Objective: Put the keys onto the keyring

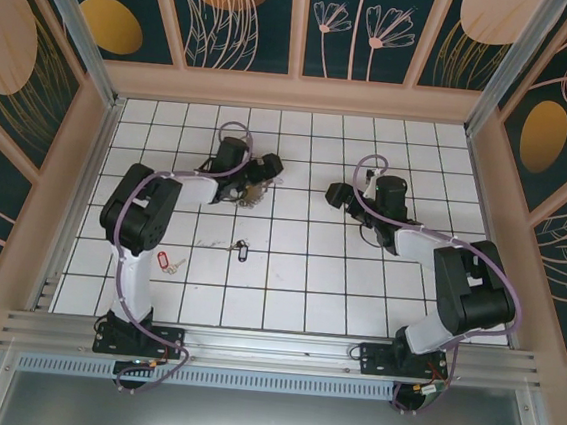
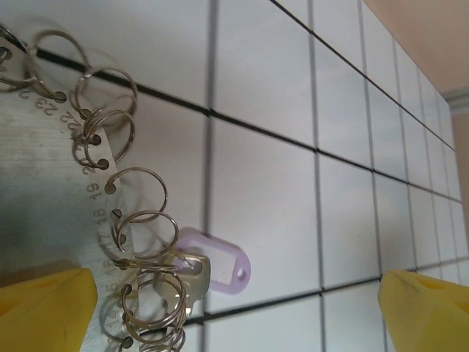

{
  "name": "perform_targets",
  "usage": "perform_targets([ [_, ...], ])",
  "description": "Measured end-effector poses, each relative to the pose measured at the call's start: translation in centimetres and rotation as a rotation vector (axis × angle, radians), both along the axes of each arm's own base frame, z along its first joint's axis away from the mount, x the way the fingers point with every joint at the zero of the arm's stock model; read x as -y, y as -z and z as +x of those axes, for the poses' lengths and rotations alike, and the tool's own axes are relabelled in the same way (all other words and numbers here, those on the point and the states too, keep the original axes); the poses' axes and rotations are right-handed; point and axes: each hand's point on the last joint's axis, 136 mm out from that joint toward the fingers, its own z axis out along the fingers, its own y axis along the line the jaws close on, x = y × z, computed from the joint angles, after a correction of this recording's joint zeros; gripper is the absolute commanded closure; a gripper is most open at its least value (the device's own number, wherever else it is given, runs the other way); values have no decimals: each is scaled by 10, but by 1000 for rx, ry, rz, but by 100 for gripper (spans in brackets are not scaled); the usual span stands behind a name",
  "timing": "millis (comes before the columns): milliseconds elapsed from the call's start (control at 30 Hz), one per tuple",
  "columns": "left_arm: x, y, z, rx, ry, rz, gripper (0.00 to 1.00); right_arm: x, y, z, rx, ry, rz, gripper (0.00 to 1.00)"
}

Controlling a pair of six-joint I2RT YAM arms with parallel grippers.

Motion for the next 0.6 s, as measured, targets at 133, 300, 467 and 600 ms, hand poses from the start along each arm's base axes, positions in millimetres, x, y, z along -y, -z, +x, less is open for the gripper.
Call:
perform_targets([
  [133,32,-1,-14,-5,59,-18,4,0,0,0,0,0,1,13],
  [300,56,-2,-34,-7,119,-18,4,-5,4,-3,-14,-37,4,21],
  [467,32,-8,-59,-6,70,46,1,-20,9,9,-40,-122,-5,28],
  [600,0,-44,-62,82,-30,83,1,-41,-1,32,-30,-205,-5,30],
])
